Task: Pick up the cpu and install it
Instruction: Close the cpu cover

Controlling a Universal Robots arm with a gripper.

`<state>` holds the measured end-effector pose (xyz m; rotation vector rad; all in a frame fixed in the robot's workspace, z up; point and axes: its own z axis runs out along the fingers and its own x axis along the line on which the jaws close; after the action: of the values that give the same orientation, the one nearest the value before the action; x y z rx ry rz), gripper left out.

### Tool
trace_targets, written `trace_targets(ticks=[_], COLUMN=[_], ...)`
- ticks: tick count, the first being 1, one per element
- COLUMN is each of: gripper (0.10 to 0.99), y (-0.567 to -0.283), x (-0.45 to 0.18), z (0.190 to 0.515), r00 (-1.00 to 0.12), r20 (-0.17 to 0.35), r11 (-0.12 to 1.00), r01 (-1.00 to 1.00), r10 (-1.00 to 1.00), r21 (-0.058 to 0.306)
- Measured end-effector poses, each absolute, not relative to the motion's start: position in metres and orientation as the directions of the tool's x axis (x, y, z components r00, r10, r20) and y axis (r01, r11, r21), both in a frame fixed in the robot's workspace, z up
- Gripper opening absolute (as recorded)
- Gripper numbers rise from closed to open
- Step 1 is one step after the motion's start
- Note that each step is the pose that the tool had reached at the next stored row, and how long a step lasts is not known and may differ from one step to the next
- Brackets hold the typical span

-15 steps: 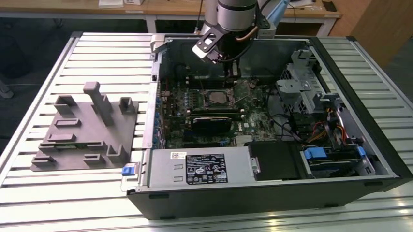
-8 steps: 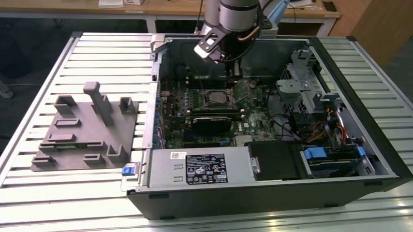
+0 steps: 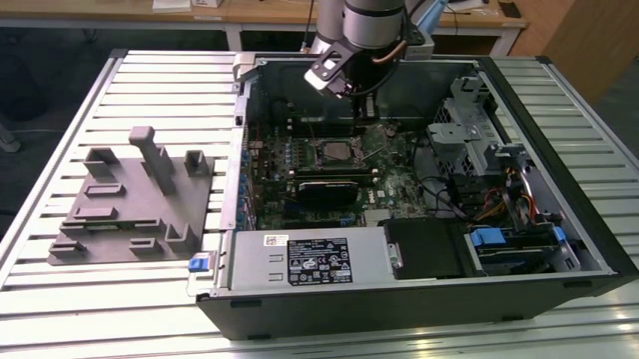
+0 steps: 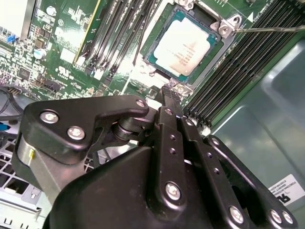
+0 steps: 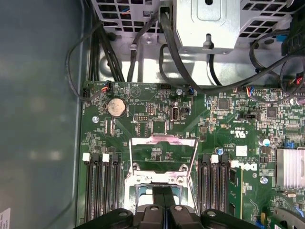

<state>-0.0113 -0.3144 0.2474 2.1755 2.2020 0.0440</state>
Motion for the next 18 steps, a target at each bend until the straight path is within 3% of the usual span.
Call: trace_targets(ticks=[18], gripper=[0.106], y=[-0.314], x=[0.004], z=[0.247], r00=[-0.012], r20=[-0.013], r11=[0.012], r01=[0.999], r10=[1.0], r21=[0.052])
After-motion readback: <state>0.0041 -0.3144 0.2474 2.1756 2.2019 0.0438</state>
